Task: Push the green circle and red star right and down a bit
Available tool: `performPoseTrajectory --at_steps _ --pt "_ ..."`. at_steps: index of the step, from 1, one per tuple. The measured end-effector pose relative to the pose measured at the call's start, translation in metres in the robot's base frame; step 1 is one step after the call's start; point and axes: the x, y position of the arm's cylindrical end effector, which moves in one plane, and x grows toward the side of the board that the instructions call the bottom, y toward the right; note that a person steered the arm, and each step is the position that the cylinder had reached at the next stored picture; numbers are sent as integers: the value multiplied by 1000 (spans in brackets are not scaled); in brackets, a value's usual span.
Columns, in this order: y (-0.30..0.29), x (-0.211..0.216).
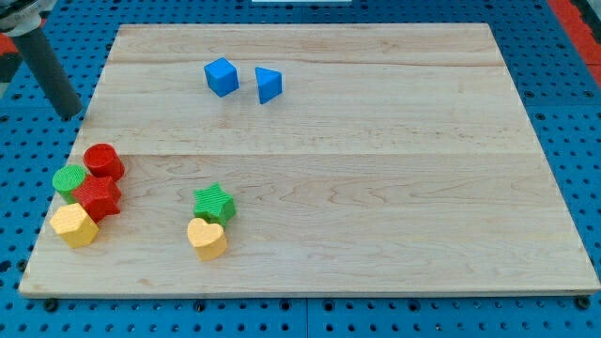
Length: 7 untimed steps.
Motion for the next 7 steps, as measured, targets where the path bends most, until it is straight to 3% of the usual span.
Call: performPoseTrajectory --at_steps 1,2,4,7 --pt "0 44" --pt "-1 51" --pt "-1 133" --pt "34 102"
